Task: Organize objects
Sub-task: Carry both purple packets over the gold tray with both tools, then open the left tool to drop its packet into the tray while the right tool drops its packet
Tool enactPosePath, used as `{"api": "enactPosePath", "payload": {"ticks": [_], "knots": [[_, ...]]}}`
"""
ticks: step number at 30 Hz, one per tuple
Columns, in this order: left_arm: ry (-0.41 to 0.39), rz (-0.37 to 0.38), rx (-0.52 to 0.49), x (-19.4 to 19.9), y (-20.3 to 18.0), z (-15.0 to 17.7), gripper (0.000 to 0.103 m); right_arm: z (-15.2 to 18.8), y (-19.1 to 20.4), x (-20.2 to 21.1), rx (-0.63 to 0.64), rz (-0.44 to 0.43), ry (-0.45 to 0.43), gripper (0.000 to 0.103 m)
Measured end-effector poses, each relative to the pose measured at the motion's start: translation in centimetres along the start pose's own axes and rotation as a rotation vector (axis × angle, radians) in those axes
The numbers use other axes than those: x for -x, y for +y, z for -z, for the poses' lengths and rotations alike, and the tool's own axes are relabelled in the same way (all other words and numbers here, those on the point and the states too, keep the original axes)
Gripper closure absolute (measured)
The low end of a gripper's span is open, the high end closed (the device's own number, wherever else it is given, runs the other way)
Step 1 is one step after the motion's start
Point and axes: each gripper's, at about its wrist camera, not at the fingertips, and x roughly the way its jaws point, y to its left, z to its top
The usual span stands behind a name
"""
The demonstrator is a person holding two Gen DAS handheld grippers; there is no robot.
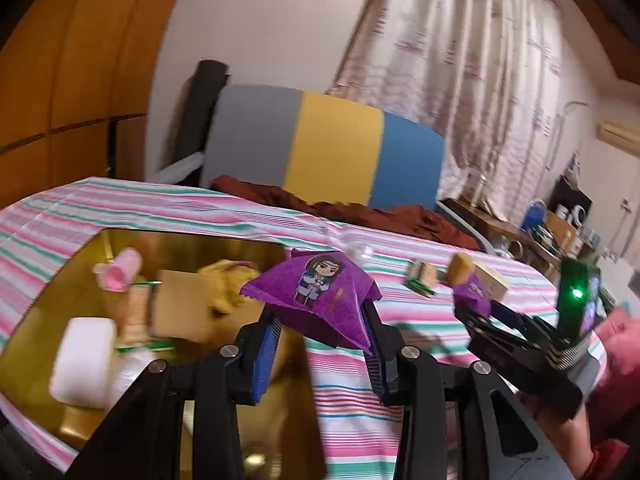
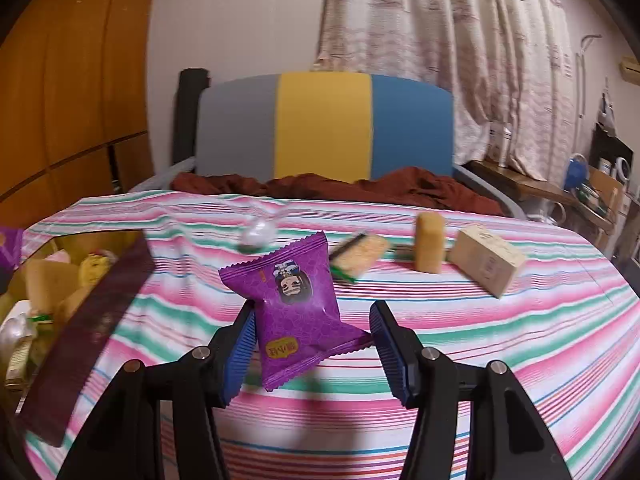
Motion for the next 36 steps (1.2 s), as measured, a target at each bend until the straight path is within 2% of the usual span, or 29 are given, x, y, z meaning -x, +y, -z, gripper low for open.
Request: {"api": "enactPosePath", "payload": {"ticks": [8, 16, 23, 28, 31, 36], "knots": [[-0.015, -0.13, 0.097, 0.5, 7.2, -1.9, 0.064, -0.8, 1.8, 1.3, -0.048, -0.08, 0.004, 0.046], [0.08, -0.24, 0.288, -1.1, 15.1, -1.9, 0.064, -1.2, 4.5, 2.4, -0.046, -0.178, 0.018, 0.046], [0.161, -0.271, 0.417, -2.4, 18.6, -0.5, 0.063, -1.5, 6.9, 3.1, -0.044, -0.27, 0.037, 0.046], [0.168, -0.281, 0.449, -1.8, 18.6, -0.4, 0.037, -1.7, 9.1, 3.8, -0.005, -0.345, 0.055, 0.046], [0.148, -0.283, 0.407, -0.8, 17.4, -0.8, 0.022, -1.6, 10.5, 4.0, 0.012, -0.406, 0.086, 0.046], [0.103, -0.302, 0.263, 1.7, 15.7, -1.8, 0.014, -1.7, 12.5, 4.4, 0.042, -0.459, 0.116, 0.046]]}}
